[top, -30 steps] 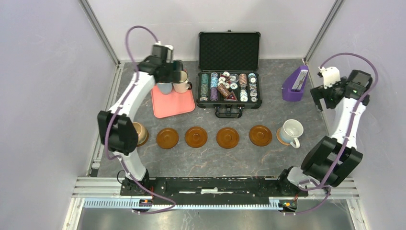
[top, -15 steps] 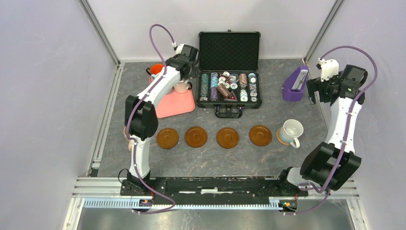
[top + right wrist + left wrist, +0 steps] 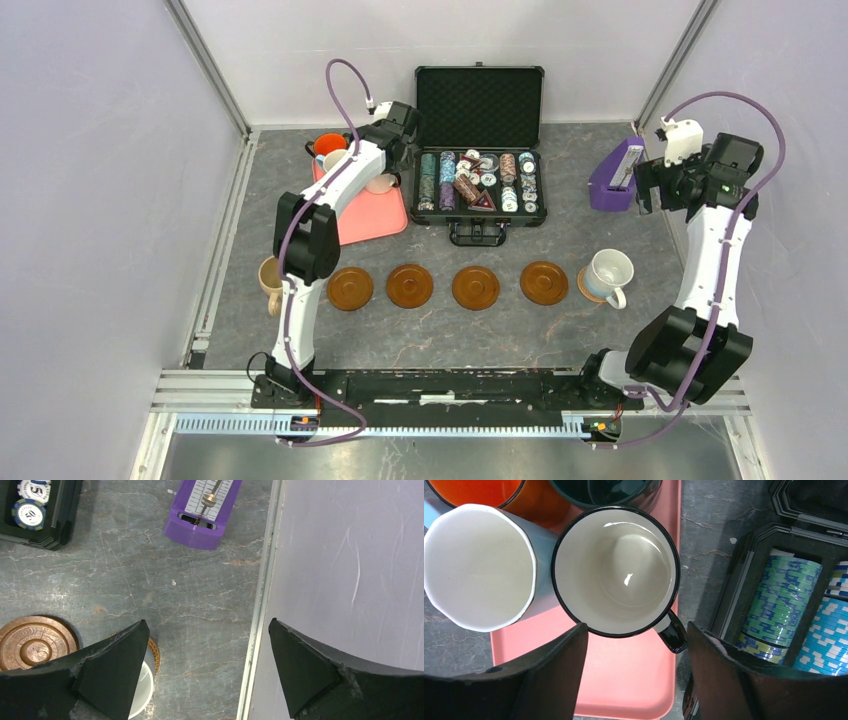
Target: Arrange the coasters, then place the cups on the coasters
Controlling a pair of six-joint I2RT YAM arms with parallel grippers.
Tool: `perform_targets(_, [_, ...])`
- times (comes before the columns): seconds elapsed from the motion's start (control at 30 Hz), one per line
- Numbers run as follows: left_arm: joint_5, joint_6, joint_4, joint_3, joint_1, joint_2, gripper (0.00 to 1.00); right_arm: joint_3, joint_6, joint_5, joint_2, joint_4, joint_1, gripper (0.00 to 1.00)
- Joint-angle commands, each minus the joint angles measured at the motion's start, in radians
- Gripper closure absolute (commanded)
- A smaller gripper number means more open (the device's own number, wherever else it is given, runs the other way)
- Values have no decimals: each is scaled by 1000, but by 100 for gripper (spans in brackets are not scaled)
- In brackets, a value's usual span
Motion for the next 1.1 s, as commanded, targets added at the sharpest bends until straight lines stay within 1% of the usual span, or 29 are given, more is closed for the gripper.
perform_targets(0.0, [-7, -66, 4, 28, 7, 16, 25, 48, 26, -28, -18, 26, 17, 2])
perform_targets(0.1, [17, -66, 4, 5, 16, 6, 35, 55, 25, -28, -14, 28, 29, 2])
perform_targets(0.27, [50, -75, -9, -18, 23, -13, 36, 58, 27, -28, -7, 34, 42, 2])
perform_targets(0.37, [59, -76, -8, -25, 23, -27, 40, 52, 27, -28, -7, 37, 47, 2])
perform_targets(0.43, [59, -68, -8, -22, 23, -36, 41, 45, 27, -29, -8, 43, 51, 2])
perform_targets(0.57, [70, -25, 35, -35, 21, -75, 36, 32, 28, -29, -11, 48, 56, 2])
perform_targets(0.67, [68, -24, 41, -34, 20, -96, 33, 27, 33, -30, -10, 54, 62, 2])
perform_targets(0.83, [81, -70, 33, -56, 7, -128, 30, 24, 37, -27, -2, 59, 71, 2])
perform_targets(0.93, [91, -114, -6, -45, 4, -118, 29, 25, 37, -22, 1, 59, 75, 2])
perform_targets(1.07, [103, -144, -12, -49, 3, -99, 26, 21, 37, -15, -1, 56, 80, 2])
